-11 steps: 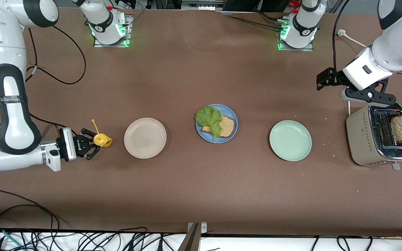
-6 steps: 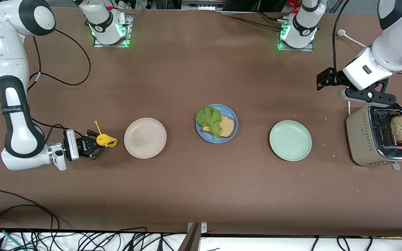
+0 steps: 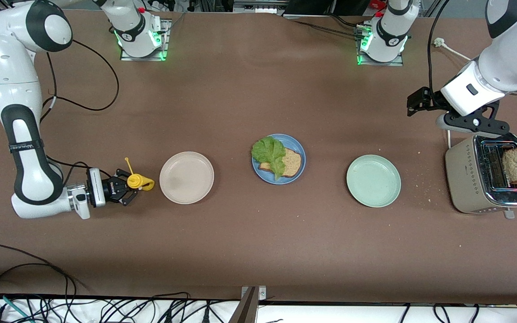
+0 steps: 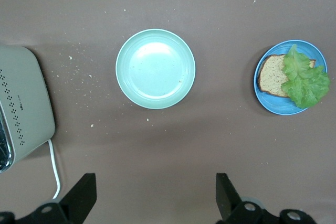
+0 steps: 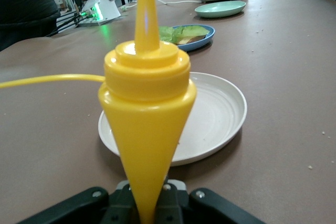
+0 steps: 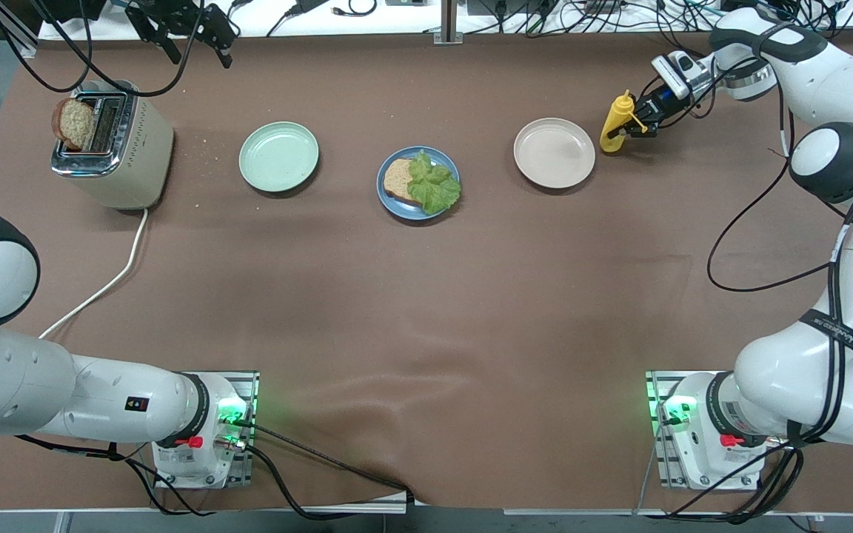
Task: Make sandwich in blue plate with both arms
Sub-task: 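Lower the bottle upright onto the table and open the right gripper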
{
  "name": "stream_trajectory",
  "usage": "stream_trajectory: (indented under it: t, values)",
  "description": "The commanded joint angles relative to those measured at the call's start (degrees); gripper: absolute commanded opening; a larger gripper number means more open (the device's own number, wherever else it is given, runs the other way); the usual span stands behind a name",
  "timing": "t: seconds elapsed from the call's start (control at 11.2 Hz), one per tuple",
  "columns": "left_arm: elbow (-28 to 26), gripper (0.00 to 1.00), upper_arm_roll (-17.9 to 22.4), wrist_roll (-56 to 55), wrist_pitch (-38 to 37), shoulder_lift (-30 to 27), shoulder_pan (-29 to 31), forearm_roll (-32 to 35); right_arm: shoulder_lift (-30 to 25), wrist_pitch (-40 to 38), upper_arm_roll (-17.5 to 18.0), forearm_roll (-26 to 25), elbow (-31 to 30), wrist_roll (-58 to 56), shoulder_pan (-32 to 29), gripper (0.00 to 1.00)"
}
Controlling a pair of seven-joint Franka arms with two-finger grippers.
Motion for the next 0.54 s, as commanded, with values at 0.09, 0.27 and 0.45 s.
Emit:
stream_trajectory:
  t: [0.09, 0.27, 0.45]
  values:
    - [0.4, 1.00, 0.1, -0.7, -0.7, -0.3, -0.2, 0.3, 1.7, -0.4, 1.2, 2.4, 1.4, -1.5, -1.5, 1.00]
    - [0.4, 1.00, 0.1, -0.7, -0.7, -0.3, -0.2, 0.3, 1.0, -0.6, 0.6, 1.9, 2.0, -1.0, -1.5, 1.00]
    - [0.4, 1.00, 0.1, -0.7, -0.6, -0.3, -0.2, 0.3, -1.3, -1.2, -2.4, -0.2, 2.1, -1.2, -1.3, 1.00]
